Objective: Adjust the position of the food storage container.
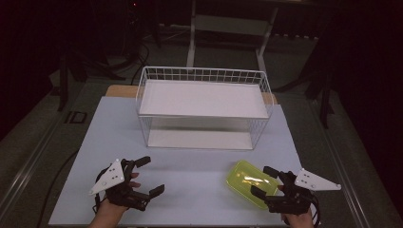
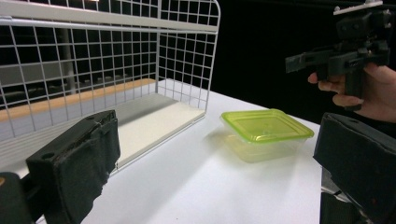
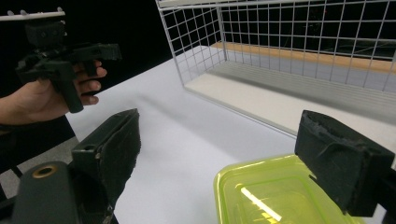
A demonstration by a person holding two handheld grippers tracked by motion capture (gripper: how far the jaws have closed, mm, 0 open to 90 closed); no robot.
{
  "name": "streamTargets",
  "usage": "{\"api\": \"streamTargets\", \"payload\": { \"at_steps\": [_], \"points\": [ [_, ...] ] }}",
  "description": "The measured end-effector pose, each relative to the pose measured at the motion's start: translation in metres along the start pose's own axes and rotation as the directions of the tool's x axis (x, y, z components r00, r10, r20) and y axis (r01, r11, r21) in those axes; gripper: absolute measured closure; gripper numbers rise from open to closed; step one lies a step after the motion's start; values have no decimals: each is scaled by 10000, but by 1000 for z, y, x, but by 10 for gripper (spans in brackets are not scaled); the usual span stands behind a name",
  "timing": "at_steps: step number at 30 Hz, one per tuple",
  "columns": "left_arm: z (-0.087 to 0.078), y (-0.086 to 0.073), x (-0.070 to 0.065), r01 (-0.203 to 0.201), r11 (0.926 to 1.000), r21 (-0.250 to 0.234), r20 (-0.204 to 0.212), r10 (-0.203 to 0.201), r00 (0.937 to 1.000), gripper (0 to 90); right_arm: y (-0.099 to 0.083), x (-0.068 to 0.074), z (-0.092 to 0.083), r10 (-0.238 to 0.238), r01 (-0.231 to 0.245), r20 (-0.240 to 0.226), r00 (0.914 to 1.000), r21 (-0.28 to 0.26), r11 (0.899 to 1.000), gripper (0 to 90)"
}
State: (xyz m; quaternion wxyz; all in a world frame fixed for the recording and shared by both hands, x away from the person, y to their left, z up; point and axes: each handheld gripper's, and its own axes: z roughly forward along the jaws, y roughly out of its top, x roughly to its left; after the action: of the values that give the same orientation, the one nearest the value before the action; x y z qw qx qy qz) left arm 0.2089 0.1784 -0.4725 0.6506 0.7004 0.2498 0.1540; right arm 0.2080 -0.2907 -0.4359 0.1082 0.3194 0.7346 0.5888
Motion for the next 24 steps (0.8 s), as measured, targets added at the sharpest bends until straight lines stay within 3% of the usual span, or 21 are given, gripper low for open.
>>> {"api": "streamTargets", "payload": {
  "at_steps": [3, 6, 7, 8, 11, 12, 15, 16, 18, 20, 22, 24],
  "points": [
    [3, 0, -2, -35, 10000, 88, 199, 33, 9998, 9, 6, -3, -2, 213, -211, -340, 9992, 79, 9997, 122],
    [5, 0, -4, -82, 9999, 129, 404, 77, 9992, 10, 8, -3, -3, 315, -312, -306, 9990, 109, 9995, 122],
    [7, 1, -6, -93, 9998, 150, 480, 85, 9988, 10, 12, -3, -6, 278, -272, -208, 9994, 285, 9992, 123],
    [9, 1, -6, -93, 9998, 150, 560, 85, 9984, 9, 12, -3, -10, 171, -161, -407, 9990, 257, 9995, 133],
    [12, 1, -8, -78, 9998, 187, 685, 65, 9976, 10, 11, -4, -14, -64, 73, -147, 9999, 599, 9982, 146],
    [13, 1, -9, -87, 9997, 212, 717, 72, 9974, 10, 7, -7, -19, -133, 137, -46, 9999, 886, 9960, 229],
    [15, 1, -11, -132, 9995, 279, 771, 110, 9970, 10, 1, -15, -26, -93, 88, 31, 10000, 1358, 9907, 344],
    [15, 1, -11, -132, 9995, 279, 771, 110, 9970, 10, 1, -15, -26, -93, 88, 31, 10000, 1358, 9907, 344],
    [16, 1, -12, -142, 9996, 261, 806, 120, 9967, 10, -6, -22, -31, -104, 80, 115, 9999, 1972, 9803, 426],
    [17, 1, -12, -157, 9995, 259, 804, 135, 9967, 10, -11, -27, -35, -114, 64, 208, 9997, 2244, 9745, 489],
    [17, 1, -12, -114, 9996, 257, 823, 92, 9966, 9, -16, -30, -39, -266, 167, 357, 9990, 2535, 9672, 563],
    [18, 0, -12, -142, 9993, 332, 799, 115, 9967, 10, -22, -32, -44, -581, 348, 796, 9951, 2677, 9629, 623]
  ]
}}
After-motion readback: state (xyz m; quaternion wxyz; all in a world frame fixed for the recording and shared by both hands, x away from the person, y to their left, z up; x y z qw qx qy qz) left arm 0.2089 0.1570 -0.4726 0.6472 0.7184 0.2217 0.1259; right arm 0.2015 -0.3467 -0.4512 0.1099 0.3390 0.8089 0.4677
